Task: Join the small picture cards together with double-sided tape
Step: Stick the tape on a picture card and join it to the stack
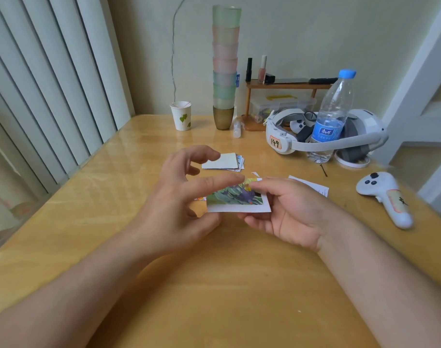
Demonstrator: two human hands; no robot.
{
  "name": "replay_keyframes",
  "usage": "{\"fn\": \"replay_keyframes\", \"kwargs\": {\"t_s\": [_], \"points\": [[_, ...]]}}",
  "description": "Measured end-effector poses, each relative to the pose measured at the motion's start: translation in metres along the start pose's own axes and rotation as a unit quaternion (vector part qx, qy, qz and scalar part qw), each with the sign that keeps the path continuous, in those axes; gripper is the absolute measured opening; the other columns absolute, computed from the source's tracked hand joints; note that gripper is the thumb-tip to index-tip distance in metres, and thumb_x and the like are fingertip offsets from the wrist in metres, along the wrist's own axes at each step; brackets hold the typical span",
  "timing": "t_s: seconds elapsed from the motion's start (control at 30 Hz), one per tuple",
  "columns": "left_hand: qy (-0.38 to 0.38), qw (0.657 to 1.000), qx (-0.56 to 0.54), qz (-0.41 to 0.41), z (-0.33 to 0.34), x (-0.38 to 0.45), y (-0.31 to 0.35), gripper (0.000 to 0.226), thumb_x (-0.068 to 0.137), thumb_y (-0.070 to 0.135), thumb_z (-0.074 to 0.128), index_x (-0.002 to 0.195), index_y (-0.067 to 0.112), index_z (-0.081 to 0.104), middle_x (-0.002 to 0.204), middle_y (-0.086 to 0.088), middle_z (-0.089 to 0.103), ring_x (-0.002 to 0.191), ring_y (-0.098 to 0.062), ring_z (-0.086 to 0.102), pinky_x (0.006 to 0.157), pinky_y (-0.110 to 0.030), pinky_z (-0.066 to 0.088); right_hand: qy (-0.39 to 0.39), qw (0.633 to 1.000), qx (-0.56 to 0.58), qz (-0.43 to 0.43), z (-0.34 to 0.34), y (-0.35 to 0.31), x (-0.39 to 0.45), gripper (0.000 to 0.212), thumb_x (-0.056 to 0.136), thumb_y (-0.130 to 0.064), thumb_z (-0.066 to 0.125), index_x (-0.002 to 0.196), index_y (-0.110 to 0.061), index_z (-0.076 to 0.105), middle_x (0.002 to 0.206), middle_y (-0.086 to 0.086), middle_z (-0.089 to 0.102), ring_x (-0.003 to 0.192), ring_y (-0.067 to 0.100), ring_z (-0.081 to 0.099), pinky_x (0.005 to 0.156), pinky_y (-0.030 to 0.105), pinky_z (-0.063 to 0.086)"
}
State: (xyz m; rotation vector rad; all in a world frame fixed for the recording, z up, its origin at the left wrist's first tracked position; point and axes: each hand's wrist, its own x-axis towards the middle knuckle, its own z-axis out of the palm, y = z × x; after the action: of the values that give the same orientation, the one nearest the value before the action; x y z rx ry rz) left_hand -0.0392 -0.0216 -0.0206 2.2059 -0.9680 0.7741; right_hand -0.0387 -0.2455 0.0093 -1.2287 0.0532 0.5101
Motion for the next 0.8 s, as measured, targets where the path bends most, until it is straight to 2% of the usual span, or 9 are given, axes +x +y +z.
{"fn": "replay_keyframes", "kwargs": {"t_s": [0.13,0.27,0.4,0.63,0.8], "points": [[-0.027,0.999,0.042,0.010,-0.005,0.001,0.001,0.068,0.075,0.020,0.085,0.137,0.041,0.065,0.144,-0.007,0.045,0.131,-0.036,0.046,0.106,-0.044,0.043,-0.020,1.000,0.012,-0.009,0.002,-0.001,-0.004,0.010,0.103,-0.011,0.054,0.105,-0.007,0.063,0.095,0.018,0.074,0.072,0.028,0.074,0.054,0.032,0.060],[-0.044,0.995,0.079,0.027,-0.006,0.002,0.000,0.068,0.076,0.023,0.088,0.137,0.041,0.065,0.145,-0.011,0.045,0.127,-0.039,0.046,0.105,-0.047,0.043,-0.032,0.999,0.011,-0.013,0.004,-0.001,-0.006,0.013,0.104,-0.009,0.052,0.109,-0.008,0.064,0.100,0.021,0.074,0.077,0.029,0.074,0.057,0.034,0.061],[-0.040,0.994,0.096,0.031,-0.006,0.002,-0.002,0.070,0.076,0.023,0.090,0.138,0.042,0.063,0.145,-0.011,0.046,0.124,-0.039,0.046,0.104,-0.049,0.043,-0.037,0.999,0.023,-0.018,0.005,-0.003,-0.008,0.015,0.105,-0.009,0.048,0.105,-0.007,0.063,0.096,0.021,0.074,0.073,0.030,0.074,0.056,0.034,0.061],[-0.027,0.991,0.124,0.049,-0.005,0.002,-0.004,0.060,0.081,0.025,0.087,0.136,0.040,0.067,0.144,-0.015,0.049,0.123,-0.041,0.048,0.105,-0.048,0.043,-0.039,0.998,0.047,-0.029,0.006,-0.005,-0.010,0.015,0.104,-0.007,0.048,0.098,-0.009,0.062,0.095,0.020,0.075,0.071,0.028,0.074,0.057,0.036,0.062],[0.007,0.972,0.209,0.108,-0.010,0.007,-0.005,0.043,0.088,0.033,0.083,0.128,0.043,0.072,0.136,-0.017,0.059,0.119,-0.046,0.052,0.101,-0.050,0.047,-0.052,0.997,0.052,-0.030,0.006,-0.004,-0.011,0.019,0.101,-0.007,0.050,0.095,-0.011,0.068,0.103,0.020,0.076,0.078,0.027,0.074,0.060,0.034,0.061]]}}
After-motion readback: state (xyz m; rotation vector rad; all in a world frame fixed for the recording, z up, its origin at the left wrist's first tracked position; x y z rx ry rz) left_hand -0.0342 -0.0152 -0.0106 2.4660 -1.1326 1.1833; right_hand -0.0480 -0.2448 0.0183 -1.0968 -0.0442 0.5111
